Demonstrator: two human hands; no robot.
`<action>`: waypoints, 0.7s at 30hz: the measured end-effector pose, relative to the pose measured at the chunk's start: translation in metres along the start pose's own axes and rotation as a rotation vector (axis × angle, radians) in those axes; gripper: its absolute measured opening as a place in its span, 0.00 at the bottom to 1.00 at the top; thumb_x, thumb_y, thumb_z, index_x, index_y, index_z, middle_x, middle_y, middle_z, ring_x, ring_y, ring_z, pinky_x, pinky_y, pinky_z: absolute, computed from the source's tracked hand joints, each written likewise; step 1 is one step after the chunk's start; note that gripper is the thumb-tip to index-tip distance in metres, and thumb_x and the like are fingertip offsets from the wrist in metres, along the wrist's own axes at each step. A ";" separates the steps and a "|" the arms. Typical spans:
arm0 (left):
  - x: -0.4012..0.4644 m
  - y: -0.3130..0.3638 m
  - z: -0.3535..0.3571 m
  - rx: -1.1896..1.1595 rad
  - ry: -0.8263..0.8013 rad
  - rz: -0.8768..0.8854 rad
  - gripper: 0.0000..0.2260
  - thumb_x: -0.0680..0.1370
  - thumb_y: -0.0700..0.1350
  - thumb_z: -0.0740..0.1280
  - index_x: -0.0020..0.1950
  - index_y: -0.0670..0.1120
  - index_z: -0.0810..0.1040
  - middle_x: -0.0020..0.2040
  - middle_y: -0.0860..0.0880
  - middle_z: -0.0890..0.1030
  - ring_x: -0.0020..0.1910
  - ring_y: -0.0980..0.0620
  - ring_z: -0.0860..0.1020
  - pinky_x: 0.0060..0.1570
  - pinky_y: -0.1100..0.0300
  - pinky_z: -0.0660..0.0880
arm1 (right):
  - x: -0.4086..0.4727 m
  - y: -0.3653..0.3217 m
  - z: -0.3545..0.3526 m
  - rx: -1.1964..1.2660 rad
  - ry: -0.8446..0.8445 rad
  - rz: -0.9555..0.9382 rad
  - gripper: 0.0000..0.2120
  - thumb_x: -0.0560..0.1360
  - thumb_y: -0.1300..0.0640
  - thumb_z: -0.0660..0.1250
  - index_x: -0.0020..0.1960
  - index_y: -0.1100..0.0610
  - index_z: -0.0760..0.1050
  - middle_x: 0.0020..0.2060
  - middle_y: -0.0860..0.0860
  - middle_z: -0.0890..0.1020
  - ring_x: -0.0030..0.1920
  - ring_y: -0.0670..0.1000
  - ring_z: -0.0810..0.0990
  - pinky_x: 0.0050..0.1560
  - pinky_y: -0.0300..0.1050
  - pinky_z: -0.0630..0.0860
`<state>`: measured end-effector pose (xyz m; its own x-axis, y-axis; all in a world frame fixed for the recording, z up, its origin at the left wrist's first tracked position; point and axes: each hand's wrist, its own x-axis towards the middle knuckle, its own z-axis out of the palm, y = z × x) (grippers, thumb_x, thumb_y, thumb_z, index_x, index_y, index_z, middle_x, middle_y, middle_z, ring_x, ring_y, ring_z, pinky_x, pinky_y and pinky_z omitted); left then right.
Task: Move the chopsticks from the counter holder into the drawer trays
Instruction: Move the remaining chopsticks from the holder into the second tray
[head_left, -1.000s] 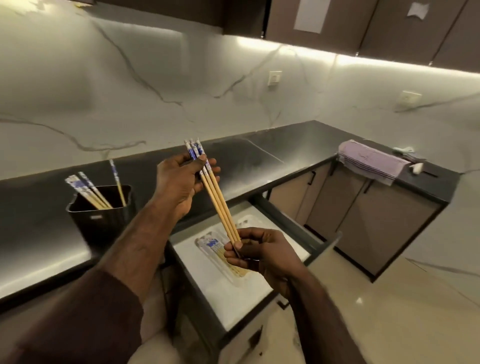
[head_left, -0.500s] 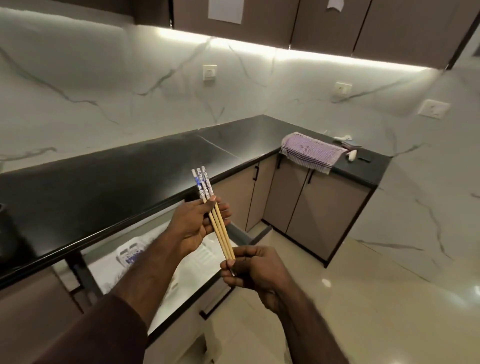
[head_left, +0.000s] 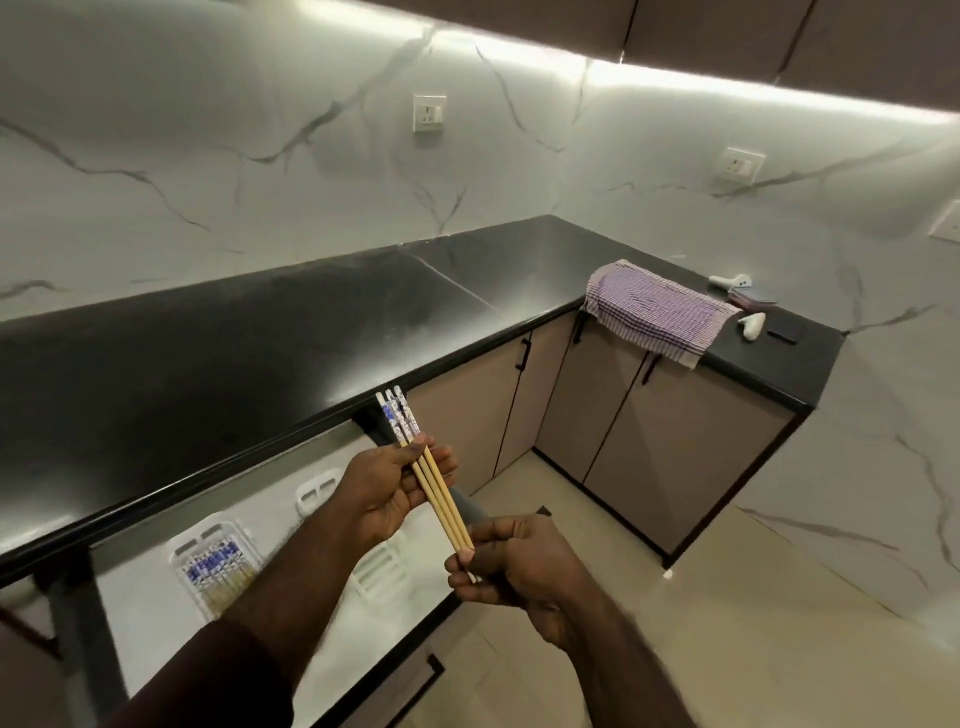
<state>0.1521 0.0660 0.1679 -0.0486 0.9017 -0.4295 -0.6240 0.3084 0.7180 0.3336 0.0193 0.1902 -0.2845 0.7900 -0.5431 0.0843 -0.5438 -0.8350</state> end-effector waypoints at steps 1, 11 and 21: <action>0.010 -0.001 -0.003 -0.011 0.028 -0.016 0.10 0.82 0.40 0.61 0.57 0.34 0.76 0.42 0.37 0.86 0.38 0.43 0.86 0.35 0.52 0.83 | 0.012 -0.004 -0.002 -0.026 -0.012 0.022 0.12 0.73 0.73 0.67 0.56 0.68 0.78 0.42 0.64 0.85 0.37 0.56 0.86 0.37 0.44 0.82; 0.076 -0.044 -0.062 -0.062 0.307 -0.288 0.15 0.83 0.45 0.60 0.53 0.34 0.80 0.51 0.35 0.84 0.48 0.39 0.83 0.42 0.48 0.80 | 0.120 -0.012 -0.003 -0.318 -0.151 0.330 0.05 0.73 0.69 0.70 0.48 0.64 0.81 0.40 0.60 0.86 0.41 0.56 0.87 0.38 0.46 0.83; 0.130 -0.065 -0.080 -0.146 0.509 -0.288 0.17 0.83 0.43 0.60 0.63 0.30 0.74 0.51 0.35 0.80 0.51 0.37 0.79 0.61 0.41 0.74 | 0.209 0.004 0.007 -0.479 -0.274 0.403 0.05 0.73 0.73 0.68 0.42 0.65 0.80 0.45 0.64 0.84 0.39 0.55 0.85 0.36 0.44 0.83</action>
<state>0.1239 0.1393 0.0217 -0.2065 0.5183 -0.8299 -0.7664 0.4416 0.4665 0.2674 0.1803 0.0742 -0.3684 0.4175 -0.8307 0.6298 -0.5451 -0.5533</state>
